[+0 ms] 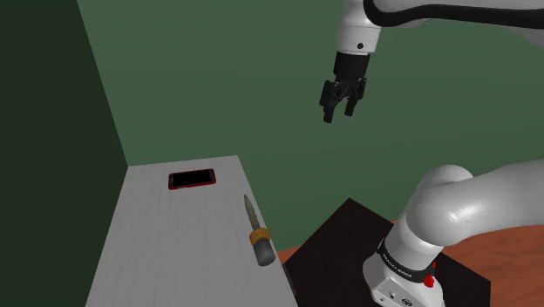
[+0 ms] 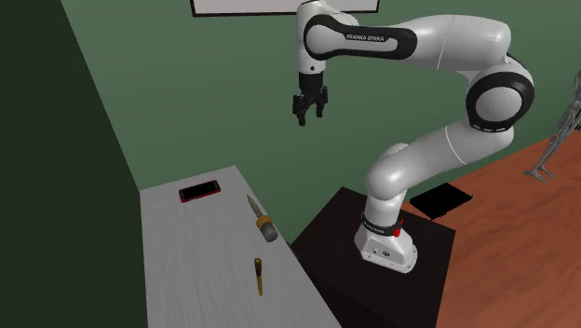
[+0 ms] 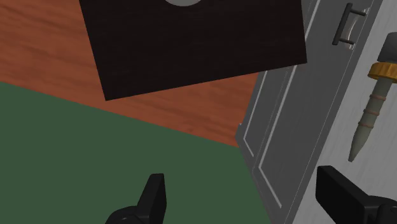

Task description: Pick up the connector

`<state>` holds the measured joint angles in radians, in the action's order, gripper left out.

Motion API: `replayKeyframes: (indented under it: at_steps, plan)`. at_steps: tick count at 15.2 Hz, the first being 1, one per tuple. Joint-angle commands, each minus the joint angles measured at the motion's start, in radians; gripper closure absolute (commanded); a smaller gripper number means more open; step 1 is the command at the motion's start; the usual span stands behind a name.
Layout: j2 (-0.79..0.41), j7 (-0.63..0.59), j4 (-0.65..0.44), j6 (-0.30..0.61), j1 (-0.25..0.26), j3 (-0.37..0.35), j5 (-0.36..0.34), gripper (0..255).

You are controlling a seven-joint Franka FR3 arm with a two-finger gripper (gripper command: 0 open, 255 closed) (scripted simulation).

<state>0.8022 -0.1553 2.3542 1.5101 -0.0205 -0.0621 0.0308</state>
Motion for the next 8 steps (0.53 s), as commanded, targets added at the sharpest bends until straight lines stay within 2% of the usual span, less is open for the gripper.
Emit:
replayKeyframes:
  at_steps: [1, 8]
  plan:
    - [0.000, 0.000, 0.000, 0.000, 0.000, 0.000, 0.000, 0]
    - [-0.011, -0.224, 0.117, 0.133, 0.024, -0.177, 0.100, 0]
